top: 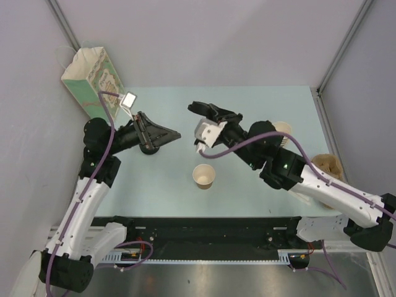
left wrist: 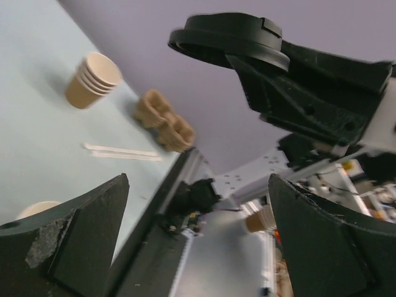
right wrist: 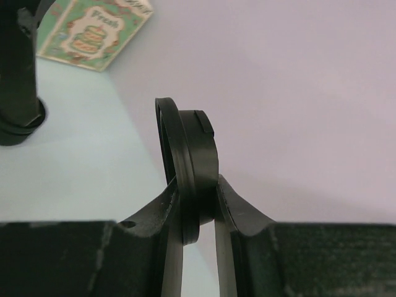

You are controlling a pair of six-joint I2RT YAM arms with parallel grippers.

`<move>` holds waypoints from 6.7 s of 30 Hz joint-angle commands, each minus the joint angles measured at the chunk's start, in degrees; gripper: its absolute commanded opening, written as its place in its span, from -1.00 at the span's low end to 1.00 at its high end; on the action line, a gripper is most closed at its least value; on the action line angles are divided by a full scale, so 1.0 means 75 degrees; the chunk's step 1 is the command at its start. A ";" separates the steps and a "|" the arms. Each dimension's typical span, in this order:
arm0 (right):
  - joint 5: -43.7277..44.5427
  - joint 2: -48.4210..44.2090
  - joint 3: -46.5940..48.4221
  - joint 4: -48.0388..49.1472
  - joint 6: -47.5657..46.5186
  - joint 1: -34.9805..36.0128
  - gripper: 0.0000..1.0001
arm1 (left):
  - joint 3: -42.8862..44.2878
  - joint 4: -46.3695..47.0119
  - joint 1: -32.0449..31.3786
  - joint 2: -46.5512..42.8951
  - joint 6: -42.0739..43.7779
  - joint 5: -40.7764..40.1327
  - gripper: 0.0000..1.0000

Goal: Pack the takeout coffee

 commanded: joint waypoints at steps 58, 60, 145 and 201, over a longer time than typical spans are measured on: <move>-0.1946 -0.3392 -0.5671 0.2771 -0.7626 0.3571 -1.00 | 0.0351 -0.2431 -0.1010 0.0267 0.2778 0.3250 0.72; -0.2124 -0.3463 -0.5671 0.2582 -0.7638 0.3605 -1.00 | 0.0197 -0.2278 -0.1327 0.0197 0.2684 0.3226 0.72; -0.6345 0.2408 0.2883 -0.2293 1.0596 -0.3779 0.44 | -0.1538 0.1660 -0.0660 -0.0894 0.0621 -0.6055 -0.91; -0.5641 0.4166 0.3083 -0.1591 1.2342 -0.2324 -0.30 | -0.2194 0.1953 -0.0649 -0.0999 0.0223 -0.5809 -0.95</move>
